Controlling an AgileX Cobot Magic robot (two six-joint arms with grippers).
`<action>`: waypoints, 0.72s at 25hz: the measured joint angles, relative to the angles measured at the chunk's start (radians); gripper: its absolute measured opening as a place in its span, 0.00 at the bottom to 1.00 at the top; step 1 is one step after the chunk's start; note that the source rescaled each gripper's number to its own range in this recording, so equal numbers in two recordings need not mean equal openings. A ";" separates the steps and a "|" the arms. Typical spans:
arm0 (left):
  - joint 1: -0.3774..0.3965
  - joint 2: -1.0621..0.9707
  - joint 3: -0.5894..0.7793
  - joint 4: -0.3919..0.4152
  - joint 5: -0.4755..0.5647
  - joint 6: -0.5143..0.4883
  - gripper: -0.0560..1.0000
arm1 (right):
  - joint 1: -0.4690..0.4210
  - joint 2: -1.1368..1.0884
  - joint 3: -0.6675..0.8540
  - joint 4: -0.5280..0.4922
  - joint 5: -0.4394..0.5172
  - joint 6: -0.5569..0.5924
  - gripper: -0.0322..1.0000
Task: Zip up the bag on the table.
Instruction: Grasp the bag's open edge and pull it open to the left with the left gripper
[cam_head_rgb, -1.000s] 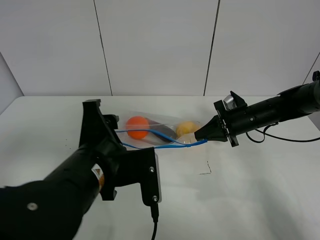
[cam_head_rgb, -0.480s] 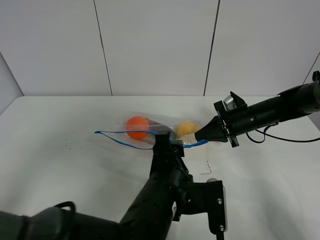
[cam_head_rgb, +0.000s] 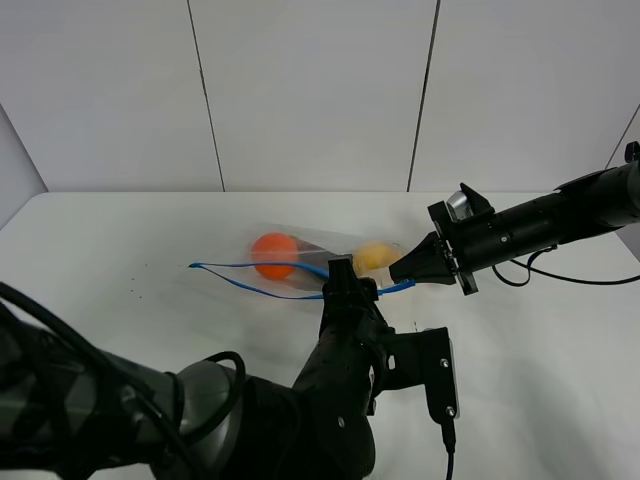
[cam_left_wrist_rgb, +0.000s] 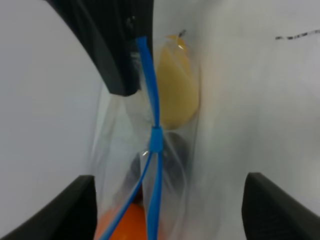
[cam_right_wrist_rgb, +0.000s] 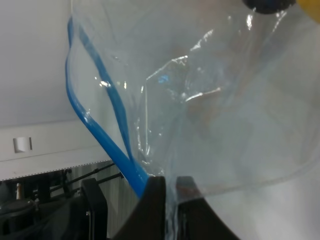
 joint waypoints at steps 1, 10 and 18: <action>0.004 0.000 -0.007 0.000 -0.006 -0.001 0.69 | 0.000 0.000 0.000 -0.001 0.000 0.000 0.03; 0.043 0.026 -0.092 0.006 -0.082 0.026 0.67 | 0.000 0.000 0.000 -0.003 0.000 0.000 0.03; 0.053 0.086 -0.108 0.003 -0.089 0.060 0.62 | 0.000 0.000 0.000 -0.004 0.001 0.000 0.03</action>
